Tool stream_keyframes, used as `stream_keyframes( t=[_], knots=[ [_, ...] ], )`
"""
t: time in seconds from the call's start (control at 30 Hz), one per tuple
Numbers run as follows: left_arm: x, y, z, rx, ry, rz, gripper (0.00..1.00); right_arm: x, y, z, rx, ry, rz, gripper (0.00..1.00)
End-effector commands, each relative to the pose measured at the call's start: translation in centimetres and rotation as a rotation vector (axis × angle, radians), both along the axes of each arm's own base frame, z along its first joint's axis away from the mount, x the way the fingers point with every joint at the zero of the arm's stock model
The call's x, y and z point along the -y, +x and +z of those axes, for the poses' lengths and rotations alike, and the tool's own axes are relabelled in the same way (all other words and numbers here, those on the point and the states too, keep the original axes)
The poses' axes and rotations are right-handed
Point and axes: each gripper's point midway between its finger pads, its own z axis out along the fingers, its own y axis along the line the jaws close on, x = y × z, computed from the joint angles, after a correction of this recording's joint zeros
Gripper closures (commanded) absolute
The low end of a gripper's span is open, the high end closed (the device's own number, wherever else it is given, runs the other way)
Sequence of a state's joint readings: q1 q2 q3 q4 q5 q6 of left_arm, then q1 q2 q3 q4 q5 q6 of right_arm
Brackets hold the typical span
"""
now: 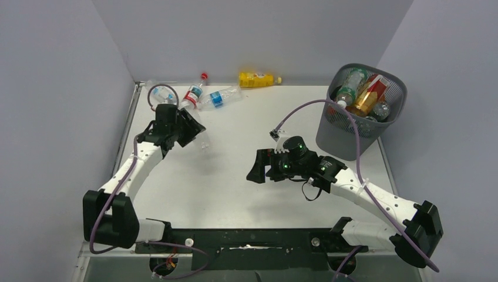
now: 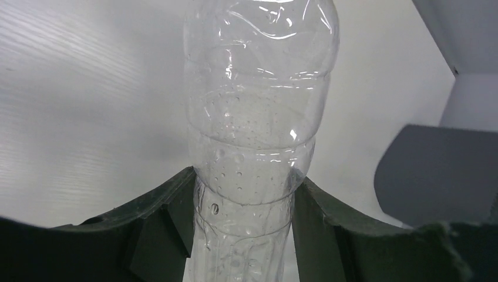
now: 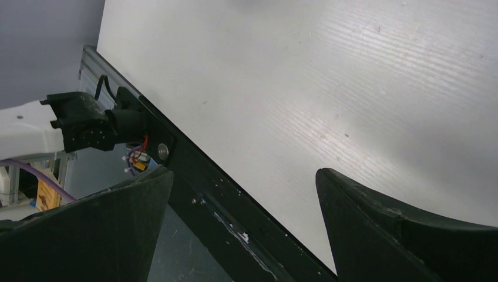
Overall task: Put the plastic bottles in the bin
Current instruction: Pick up the plastic bottle at the center of the board.
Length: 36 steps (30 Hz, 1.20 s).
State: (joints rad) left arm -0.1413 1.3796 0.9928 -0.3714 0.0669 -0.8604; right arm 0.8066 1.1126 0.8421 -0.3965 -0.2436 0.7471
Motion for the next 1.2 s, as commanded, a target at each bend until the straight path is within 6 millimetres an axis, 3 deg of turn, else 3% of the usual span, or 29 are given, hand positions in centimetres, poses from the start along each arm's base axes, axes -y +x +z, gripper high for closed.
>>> stream_keyframes(
  t=[0.0, 0.17, 0.37, 0.97, 1.17],
  knots=[
    [4.7, -2.5, 3.8, 0.087, -0.075, -0.112, 0.57, -1.9, 2.8, 5.1, 0.125, 0.101, -0.057, 0.01],
    [9.0, -4.8, 6.0, 0.126, -0.172, -0.18, 0.57, -3.3, 3.9, 8.4, 0.2, 0.218, -0.059, 0.01],
    [12.9, -5.9, 8.3, 0.157, -0.222, -0.27, 0.57, -4.2, 4.8, 10.1, 0.248, 0.239, -0.047, 0.02],
    [18.9, -6.7, 11.9, 0.214, -0.327, -0.36, 0.56, -5.9, 6.3, 8.8, 0.215, 0.175, -0.039, 0.0],
    [19.8, -7.1, 12.8, 0.224, -0.368, -0.382, 0.56, -5.7, 6.9, 8.3, 0.214, 0.153, -0.064, 0.12]
  ],
)
